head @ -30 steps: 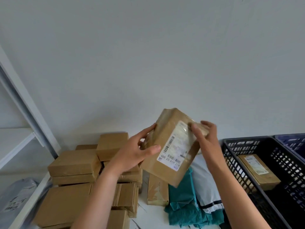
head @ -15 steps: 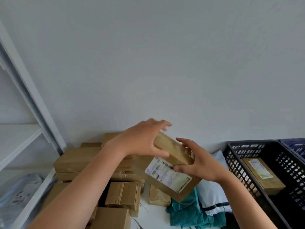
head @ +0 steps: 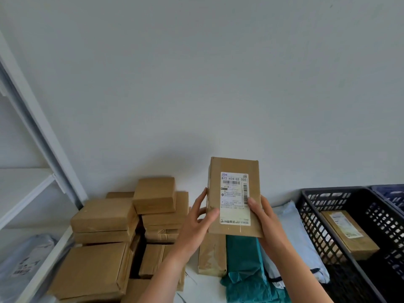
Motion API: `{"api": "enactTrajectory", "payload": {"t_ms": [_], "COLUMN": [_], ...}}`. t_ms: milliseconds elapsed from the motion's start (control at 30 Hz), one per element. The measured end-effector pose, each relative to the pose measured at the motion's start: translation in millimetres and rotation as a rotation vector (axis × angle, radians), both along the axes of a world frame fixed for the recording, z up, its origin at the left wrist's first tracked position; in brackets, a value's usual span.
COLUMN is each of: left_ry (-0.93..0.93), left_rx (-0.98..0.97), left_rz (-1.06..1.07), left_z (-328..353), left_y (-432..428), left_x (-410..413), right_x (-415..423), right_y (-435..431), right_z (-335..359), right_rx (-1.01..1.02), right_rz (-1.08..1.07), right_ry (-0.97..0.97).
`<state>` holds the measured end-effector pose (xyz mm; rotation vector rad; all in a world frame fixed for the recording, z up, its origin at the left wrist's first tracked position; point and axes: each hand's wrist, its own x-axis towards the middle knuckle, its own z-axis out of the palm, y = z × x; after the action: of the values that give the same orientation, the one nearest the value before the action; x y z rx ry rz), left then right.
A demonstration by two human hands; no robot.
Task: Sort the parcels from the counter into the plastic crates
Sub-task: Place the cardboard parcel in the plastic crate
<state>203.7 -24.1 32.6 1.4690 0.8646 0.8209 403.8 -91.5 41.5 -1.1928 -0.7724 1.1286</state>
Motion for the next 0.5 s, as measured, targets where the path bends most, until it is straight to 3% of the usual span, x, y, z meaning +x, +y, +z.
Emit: {"api": "enactTrajectory", "payload": {"t_ms": [167,500], "left_ry": [-0.059,-0.1], "left_rx": [-0.029,0.272], "left_rz": [-0.029,-0.103], "left_z": [17,87], "left_y": [6,-9], "left_x": [-15,-40], "right_x": [12,9], "right_y": [-7,-42], "right_z": [11,84], "right_rx": [-0.02,0.32], "right_rz": [0.245,0.231], "right_ry": [-0.19,-0.412]}}
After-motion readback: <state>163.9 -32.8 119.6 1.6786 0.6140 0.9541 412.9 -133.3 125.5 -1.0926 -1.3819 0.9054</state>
